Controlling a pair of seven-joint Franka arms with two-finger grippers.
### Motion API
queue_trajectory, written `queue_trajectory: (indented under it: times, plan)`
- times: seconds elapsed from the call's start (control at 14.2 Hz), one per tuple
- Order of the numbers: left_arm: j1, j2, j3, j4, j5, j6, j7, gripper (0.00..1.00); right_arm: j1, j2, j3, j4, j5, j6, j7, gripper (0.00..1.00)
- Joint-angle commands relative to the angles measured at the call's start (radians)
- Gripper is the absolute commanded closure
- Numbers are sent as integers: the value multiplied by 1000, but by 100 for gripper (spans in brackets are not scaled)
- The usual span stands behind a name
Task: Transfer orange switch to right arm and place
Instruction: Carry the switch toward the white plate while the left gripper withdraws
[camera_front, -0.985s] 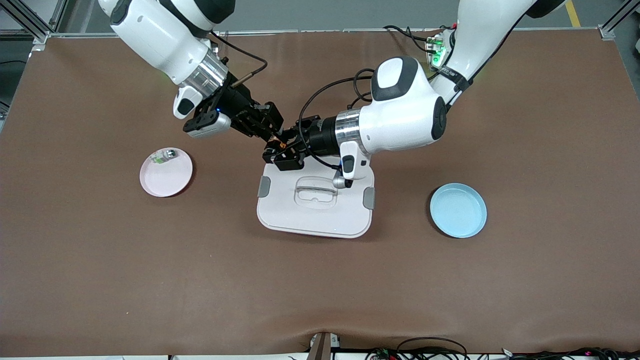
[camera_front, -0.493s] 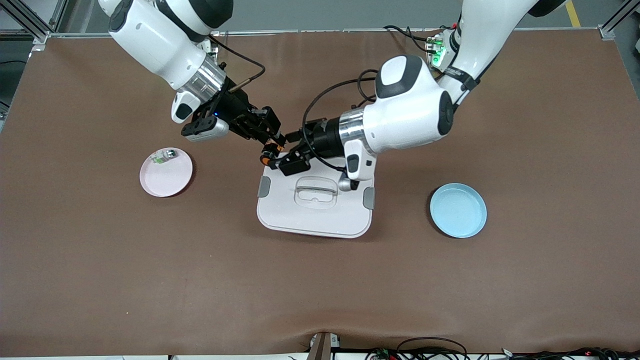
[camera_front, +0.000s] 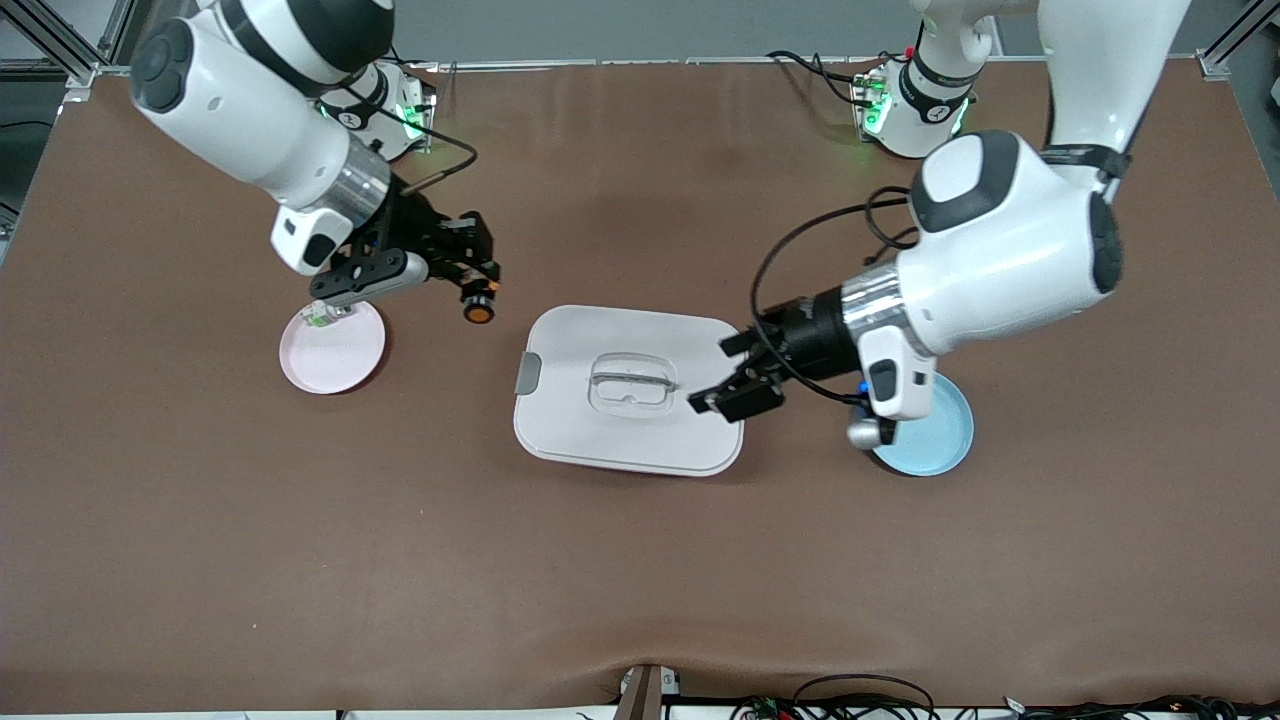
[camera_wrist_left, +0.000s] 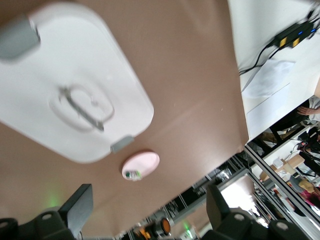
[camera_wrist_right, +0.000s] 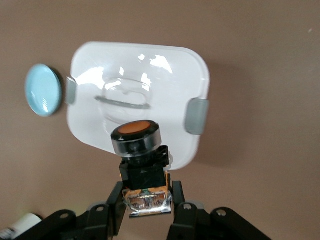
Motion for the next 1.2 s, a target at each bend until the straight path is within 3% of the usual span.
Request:
queue_trajectory:
  times: [0.0,0.42,0.7,0.92,1.13]
  plan:
    - [28,-42,2,-12,147,-26,86,0,-73,-5,13,36,-97,-112,-223,88]
    - [94,-58,2,-15,458,-277,394,0,-221,-14,13,25,-270,-187,-720,88]
    - [138,-58,2,-9,655,-442,621,0,-327,-69,11,-80,-325,-203,-1056,88]
    - [209,-68,-1,-3,666,-492,722,0,-328,-79,15,-111,-456,-196,-1128,88]
    - [272,-124,-5,-6,669,-498,825,0,-337,-103,11,-184,-467,-106,-1204,88]
